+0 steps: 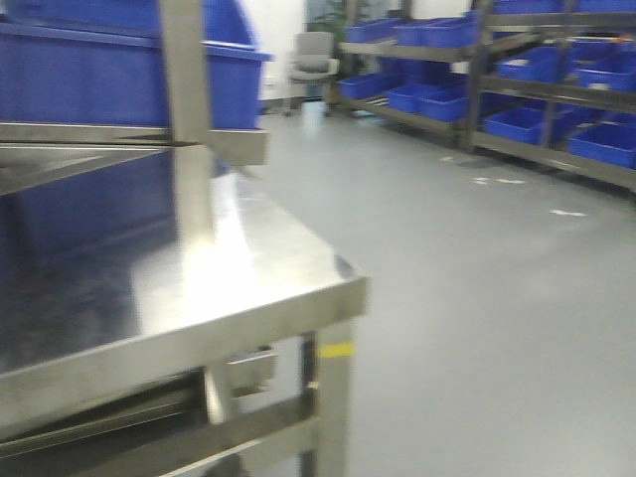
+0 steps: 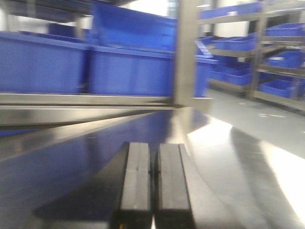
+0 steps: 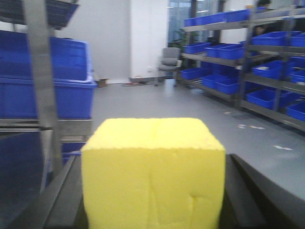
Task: Place yellow foam block on left shelf second layer
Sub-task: 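Drive the base away from the table carrying the cube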
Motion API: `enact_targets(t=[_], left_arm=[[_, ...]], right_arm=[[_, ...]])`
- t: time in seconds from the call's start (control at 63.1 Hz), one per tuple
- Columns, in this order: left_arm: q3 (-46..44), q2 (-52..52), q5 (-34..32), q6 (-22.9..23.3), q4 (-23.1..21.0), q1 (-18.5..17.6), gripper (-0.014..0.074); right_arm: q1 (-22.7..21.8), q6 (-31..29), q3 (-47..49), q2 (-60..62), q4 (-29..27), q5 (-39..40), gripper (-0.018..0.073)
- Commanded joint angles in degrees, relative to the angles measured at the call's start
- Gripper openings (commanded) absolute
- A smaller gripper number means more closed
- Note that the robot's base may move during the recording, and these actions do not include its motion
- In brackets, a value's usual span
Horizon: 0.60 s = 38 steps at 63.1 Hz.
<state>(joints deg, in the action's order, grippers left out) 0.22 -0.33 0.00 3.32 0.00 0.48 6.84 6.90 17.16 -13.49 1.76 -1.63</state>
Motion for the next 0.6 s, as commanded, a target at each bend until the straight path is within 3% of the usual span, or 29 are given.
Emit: enact_targets(t=[0.0, 0.587], left_arm=[[1.5, -1.2, -4.7, 0.2, -0.3, 0.1, 0.0124], [1.5, -1.2, -4.7, 0.2, -0.3, 0.1, 0.0124]], right_arm=[[-0.3, -0.4, 1.7, -0.4, 0.6, 4.8, 0.0501], [-0.3, -0.4, 1.7, -0.4, 0.6, 4.8, 0.0501]])
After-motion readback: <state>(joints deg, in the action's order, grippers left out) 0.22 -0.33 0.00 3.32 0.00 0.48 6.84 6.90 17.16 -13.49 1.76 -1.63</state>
